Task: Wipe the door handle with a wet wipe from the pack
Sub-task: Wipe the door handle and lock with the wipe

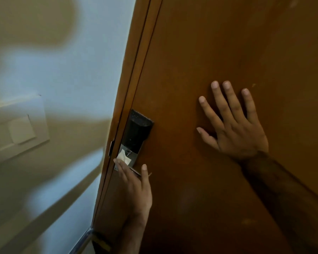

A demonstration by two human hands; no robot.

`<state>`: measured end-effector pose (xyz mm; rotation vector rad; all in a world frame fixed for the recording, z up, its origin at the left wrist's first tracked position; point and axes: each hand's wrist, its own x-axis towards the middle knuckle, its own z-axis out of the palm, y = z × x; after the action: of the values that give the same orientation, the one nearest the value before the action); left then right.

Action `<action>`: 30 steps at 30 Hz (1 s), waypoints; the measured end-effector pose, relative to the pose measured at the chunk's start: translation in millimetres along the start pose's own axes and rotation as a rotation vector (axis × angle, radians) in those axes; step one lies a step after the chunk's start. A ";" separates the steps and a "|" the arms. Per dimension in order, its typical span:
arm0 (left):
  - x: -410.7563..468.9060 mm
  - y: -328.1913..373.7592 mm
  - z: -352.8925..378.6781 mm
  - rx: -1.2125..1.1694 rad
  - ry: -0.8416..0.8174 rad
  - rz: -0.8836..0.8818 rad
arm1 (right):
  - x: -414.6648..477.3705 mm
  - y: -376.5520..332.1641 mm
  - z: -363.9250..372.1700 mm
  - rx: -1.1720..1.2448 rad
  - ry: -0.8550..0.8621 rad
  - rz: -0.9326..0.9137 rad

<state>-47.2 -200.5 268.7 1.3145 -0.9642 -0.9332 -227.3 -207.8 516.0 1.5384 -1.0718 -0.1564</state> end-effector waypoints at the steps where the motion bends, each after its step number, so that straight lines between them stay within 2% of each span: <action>1: -3.1 -1.0 3.1 -0.007 0.011 0.000 | -1.6 0.2 1.5 0.007 0.003 -0.001; 8: -67.5 -18.7 43.6 0.104 -0.043 0.050 | -2.1 0.0 3.7 0.065 0.018 -0.015; 14: -4.8 -24.3 27.8 0.042 0.077 0.052 | -3.0 -0.4 2.7 0.100 0.005 -0.012; 17: -6.0 -21.9 30.7 0.015 0.098 0.074 | -2.9 -0.3 0.9 0.131 -0.004 -0.014; 22: -64.2 -34.2 51.0 0.175 -0.012 0.121 | -3.3 -0.7 0.3 0.144 -0.013 -0.017; 26: -31.1 -44.2 35.5 0.333 -0.017 0.144 | -3.4 -0.5 -0.4 0.145 -0.018 -0.018; 30: 9.5 -45.0 11.0 0.413 -0.004 0.280 | -3.2 -1.0 -0.9 0.152 -0.020 -0.018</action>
<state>-54.7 -214.9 224.3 1.4675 -1.3545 -0.5376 -228.0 -205.1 514.0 1.6862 -1.1069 -0.1039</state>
